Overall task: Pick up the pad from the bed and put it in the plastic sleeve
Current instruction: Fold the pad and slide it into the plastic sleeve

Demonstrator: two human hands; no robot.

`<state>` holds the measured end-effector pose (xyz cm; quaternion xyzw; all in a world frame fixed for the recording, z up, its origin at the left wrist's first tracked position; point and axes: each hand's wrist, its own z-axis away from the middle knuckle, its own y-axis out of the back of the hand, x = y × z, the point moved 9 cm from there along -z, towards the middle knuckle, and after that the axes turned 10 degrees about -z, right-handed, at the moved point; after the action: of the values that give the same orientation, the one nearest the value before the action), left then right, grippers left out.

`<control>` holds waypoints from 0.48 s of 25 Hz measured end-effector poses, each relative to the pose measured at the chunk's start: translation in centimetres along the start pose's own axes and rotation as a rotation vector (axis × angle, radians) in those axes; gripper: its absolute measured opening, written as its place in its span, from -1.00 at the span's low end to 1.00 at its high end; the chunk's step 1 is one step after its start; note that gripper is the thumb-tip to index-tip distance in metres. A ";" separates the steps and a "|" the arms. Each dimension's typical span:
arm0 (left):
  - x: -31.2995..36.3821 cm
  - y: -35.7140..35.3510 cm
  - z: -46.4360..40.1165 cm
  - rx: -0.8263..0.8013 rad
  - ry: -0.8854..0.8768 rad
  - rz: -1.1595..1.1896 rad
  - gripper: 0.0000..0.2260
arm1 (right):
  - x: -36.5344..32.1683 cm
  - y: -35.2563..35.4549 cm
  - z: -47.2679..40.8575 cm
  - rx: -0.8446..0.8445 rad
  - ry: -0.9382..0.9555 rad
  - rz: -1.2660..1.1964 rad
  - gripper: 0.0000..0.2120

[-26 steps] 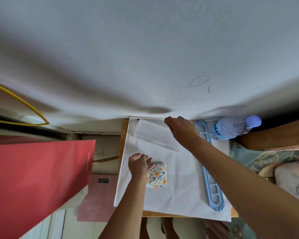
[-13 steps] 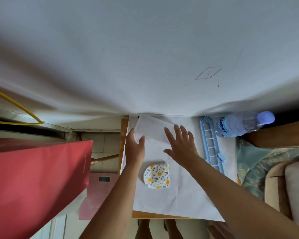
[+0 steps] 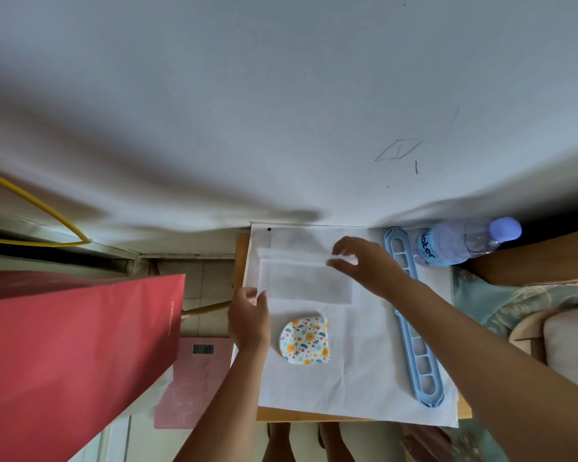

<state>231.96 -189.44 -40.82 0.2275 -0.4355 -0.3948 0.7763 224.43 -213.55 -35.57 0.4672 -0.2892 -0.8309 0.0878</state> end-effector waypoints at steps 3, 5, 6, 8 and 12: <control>-0.9 0.0 0.1 0.001 0.050 0.006 -0.85 | 2.2 3.1 -0.5 0.322 -0.153 -0.081 -0.70; -1.3 -0.2 0.1 0.003 0.067 0.022 -0.86 | 4.5 4.0 -0.4 0.424 -0.306 -0.142 -0.64; -1.4 -0.2 0.1 0.005 0.071 0.027 -0.85 | 5.4 3.9 -0.3 0.433 -0.373 -0.211 -0.61; -1.5 -0.3 0.0 0.008 0.070 0.038 -0.84 | 6.3 3.2 -0.4 0.418 -0.436 -0.325 -0.59; -1.1 -0.2 0.3 -0.001 0.022 0.039 -0.80 | 6.2 2.5 0.0 0.390 -0.435 -0.330 -0.57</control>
<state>231.29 -188.65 -41.35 0.2229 -0.4313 -0.3772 0.7887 220.72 -218.19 -38.69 0.3271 -0.3752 -0.8433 -0.2025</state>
